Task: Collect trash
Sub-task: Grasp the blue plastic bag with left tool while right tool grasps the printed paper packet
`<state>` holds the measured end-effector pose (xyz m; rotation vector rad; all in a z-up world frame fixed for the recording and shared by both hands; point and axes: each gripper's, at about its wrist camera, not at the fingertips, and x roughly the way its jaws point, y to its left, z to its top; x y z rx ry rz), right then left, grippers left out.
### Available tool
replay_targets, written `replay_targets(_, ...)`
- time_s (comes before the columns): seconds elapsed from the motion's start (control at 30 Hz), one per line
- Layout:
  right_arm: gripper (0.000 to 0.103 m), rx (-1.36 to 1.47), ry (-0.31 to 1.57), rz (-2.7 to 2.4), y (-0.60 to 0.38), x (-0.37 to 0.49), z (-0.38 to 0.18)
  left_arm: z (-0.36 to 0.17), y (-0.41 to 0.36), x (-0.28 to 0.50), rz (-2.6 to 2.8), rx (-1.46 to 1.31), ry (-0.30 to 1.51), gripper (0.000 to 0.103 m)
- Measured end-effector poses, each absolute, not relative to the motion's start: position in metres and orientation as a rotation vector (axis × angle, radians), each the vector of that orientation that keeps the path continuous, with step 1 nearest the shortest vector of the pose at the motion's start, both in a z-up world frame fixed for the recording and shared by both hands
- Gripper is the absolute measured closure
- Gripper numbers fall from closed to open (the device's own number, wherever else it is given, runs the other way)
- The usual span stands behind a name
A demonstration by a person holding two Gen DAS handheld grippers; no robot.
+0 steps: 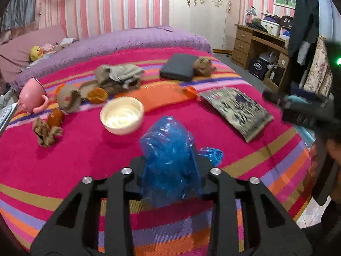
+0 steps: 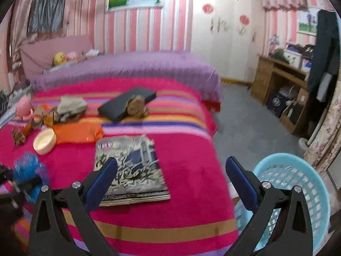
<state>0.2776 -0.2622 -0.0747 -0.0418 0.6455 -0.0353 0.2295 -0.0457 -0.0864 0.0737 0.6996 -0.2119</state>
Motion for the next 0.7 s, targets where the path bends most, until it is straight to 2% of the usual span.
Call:
replay_targets(0.2,0.005,-0.043,0.734,0.001,-0.261,0.296,-0.095,-0.074,-0.016,0.239,-0.115,0.041,0.676,0.074)
replay_targets(0.23,0.010,-0.044,0.752,0.009,-0.260,0.298,-0.098,-0.074,-0.012,0.241,-0.103,0.036,0.676,0.074)
replay_targets(0.27,0.023,-0.045,0.774,0.024,-0.259,0.301,-0.101,-0.073,-0.009,0.242,-0.090,0.031,0.674,0.074)
replay_targets(0.4,0.050,-0.051,0.782,0.083,-0.252,0.301,-0.104,-0.070,-0.004,0.245,-0.072,0.011,0.669,0.074)
replay_targets(0.43,0.062,-0.056,0.780,0.096,-0.250,0.301,-0.103,-0.070,-0.005,0.246,-0.068,0.008,0.668,0.074)
replay_targets(0.53,0.084,-0.035,0.763,0.108,-0.253,0.298,-0.101,-0.069,-0.007,0.246,-0.059,0.001,0.665,0.074)
replay_targets(0.7,0.094,-0.014,0.703,0.107,-0.274,0.287,-0.081,-0.061,-0.028,0.244,-0.061,0.034,0.655,0.075)
